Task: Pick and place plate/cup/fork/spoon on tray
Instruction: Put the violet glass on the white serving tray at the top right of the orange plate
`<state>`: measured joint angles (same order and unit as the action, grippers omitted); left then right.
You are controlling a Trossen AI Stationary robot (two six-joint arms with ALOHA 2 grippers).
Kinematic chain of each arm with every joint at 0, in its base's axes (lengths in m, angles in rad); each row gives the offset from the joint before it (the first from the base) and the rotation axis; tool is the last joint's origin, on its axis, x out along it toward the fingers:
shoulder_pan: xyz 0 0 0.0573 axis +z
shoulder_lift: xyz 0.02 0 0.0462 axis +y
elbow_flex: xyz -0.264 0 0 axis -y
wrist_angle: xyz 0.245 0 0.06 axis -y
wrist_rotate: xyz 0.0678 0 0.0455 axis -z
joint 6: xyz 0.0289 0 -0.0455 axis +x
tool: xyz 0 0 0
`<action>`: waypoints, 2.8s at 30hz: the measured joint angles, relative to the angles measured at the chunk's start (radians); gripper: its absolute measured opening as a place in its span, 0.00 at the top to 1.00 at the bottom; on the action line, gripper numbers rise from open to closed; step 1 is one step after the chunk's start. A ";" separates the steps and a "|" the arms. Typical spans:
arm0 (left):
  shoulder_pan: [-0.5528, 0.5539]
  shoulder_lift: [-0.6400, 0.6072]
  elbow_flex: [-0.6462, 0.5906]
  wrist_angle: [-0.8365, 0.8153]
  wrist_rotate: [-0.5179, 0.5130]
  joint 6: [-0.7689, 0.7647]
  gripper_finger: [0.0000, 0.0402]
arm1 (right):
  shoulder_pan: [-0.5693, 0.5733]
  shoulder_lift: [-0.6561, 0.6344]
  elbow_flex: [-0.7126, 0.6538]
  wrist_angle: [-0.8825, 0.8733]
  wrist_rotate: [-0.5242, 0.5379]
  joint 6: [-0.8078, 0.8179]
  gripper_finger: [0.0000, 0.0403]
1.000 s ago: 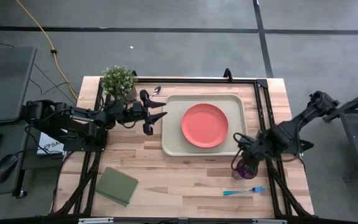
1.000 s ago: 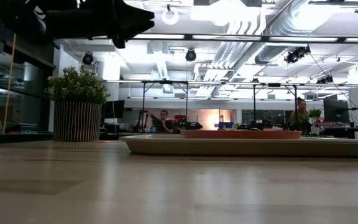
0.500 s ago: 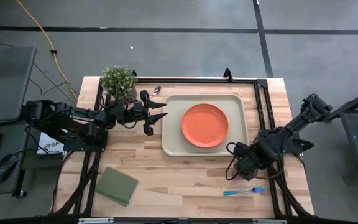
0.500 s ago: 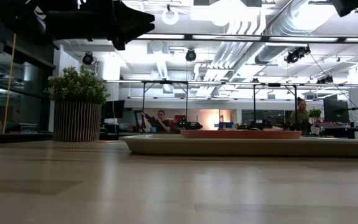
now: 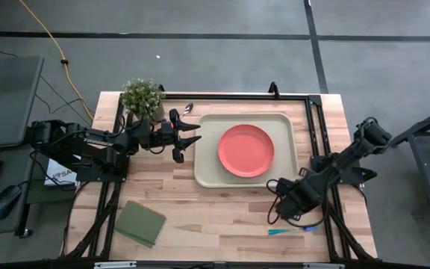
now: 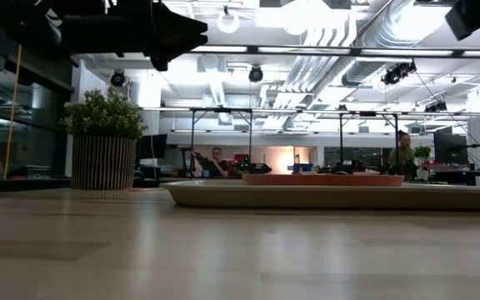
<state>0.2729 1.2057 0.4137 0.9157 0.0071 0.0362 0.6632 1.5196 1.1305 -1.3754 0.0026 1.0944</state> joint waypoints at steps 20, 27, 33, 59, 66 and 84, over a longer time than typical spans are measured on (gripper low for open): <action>0.001 0.000 0.000 0.001 0.000 0.000 0.59 | -0.252 -0.130 0.441 -0.191 0.510 -0.210 1.00; 0.000 0.000 0.000 -0.007 0.000 0.000 0.59 | -0.711 -0.155 0.327 -0.194 0.594 -0.378 1.00; 0.000 0.000 0.000 -0.010 0.000 0.001 0.59 | -1.077 -0.281 0.150 -0.097 0.461 -0.502 1.00; 0.002 0.000 0.000 0.001 -0.049 0.046 0.59 | -1.456 -0.202 -0.099 0.249 0.062 -0.598 1.00; 0.002 0.000 0.000 0.001 -0.049 0.046 0.59 | -1.456 -0.169 -0.098 0.251 0.038 -0.598 1.00; 0.002 0.000 0.000 0.000 -0.048 0.046 0.59 | -1.456 -0.168 -0.098 0.275 0.071 -0.597 0.94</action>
<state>0.2745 1.2060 0.4137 0.9154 -0.0414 0.0822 -0.7925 1.3514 1.0328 -1.1007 0.0734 0.4973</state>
